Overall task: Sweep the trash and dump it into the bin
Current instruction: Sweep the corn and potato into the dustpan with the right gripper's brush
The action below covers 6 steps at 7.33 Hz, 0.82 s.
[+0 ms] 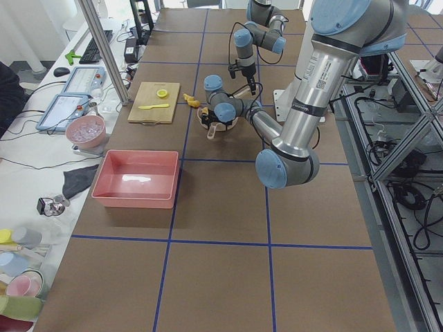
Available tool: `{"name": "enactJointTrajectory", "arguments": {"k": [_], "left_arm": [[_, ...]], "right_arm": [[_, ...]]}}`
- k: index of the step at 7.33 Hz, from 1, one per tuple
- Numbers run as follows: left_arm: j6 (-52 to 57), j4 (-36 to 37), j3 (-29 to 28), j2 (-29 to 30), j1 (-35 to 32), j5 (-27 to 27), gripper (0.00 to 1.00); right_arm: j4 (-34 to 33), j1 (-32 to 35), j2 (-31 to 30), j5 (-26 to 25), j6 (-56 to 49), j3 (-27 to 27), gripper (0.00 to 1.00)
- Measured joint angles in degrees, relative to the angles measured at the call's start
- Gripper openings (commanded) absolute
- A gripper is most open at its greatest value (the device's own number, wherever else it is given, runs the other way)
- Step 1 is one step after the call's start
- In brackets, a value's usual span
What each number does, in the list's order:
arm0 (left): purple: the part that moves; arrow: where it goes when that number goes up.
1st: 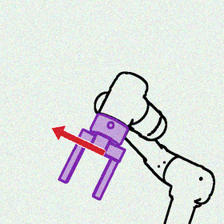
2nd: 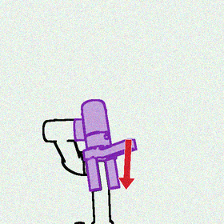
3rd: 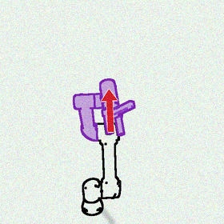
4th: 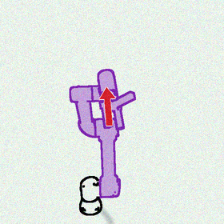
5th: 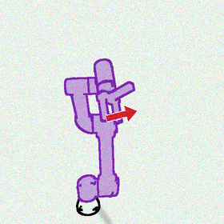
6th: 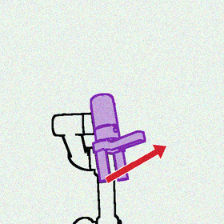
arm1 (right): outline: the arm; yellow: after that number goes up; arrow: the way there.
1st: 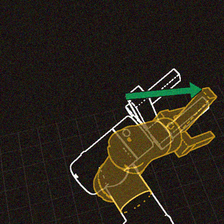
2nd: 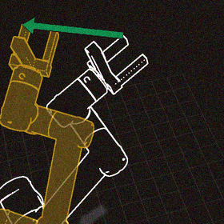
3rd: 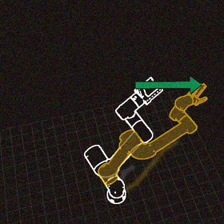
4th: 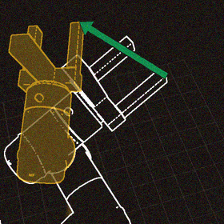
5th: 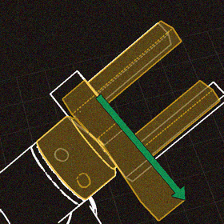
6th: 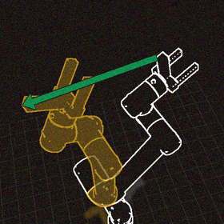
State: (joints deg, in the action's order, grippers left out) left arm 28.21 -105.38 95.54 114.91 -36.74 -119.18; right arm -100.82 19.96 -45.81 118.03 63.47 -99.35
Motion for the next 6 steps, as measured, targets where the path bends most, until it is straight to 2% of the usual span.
{"name": "enactJointTrajectory", "arguments": {"k": [4,6], "left_arm": [[0.03,0.0,-0.05,0.02,0.0,0.0,0.98],[0.02,0.0,-0.08,0.05,0.0,0.0,0.98]], "right_arm": [[-1.0,3.14,4.57,2.91,-5.48,4.38,0.0],[-6.11,6.67,4.76,6.78,-8.79,2.1,0.0]]}}
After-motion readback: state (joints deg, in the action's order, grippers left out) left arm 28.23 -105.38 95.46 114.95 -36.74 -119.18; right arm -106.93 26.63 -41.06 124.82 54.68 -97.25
